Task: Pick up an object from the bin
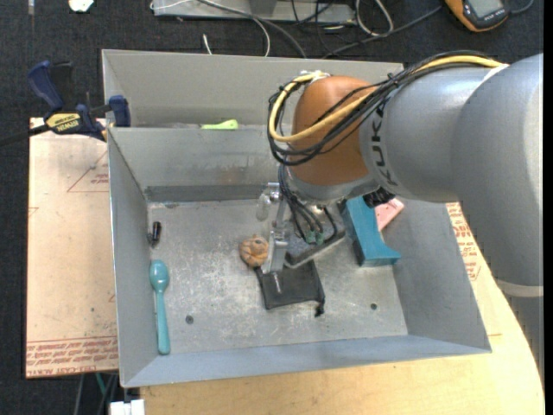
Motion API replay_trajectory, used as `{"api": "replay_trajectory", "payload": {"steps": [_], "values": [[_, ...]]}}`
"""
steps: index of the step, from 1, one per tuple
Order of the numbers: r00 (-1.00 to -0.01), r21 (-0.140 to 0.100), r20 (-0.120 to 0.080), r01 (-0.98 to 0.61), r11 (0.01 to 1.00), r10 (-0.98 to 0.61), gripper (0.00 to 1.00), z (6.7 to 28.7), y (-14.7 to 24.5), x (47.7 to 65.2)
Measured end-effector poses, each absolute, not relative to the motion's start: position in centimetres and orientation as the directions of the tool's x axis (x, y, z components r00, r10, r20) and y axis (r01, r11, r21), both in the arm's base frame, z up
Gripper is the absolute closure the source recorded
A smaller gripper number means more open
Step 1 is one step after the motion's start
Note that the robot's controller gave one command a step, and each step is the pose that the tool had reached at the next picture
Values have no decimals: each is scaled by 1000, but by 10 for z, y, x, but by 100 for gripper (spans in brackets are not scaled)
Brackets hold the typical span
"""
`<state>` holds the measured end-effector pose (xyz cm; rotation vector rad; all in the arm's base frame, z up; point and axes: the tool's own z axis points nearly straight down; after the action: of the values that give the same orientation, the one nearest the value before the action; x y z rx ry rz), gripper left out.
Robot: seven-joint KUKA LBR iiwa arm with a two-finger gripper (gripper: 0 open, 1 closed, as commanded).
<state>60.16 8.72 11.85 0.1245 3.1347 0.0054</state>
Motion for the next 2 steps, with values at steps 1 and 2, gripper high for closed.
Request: {"api": "replay_trajectory", "payload": {"steps": [1,2], "values": [[-988,4,0,155,988,155,0,96,83,595],[-986,5,1,164,986,164,0,100,101,577]]}}
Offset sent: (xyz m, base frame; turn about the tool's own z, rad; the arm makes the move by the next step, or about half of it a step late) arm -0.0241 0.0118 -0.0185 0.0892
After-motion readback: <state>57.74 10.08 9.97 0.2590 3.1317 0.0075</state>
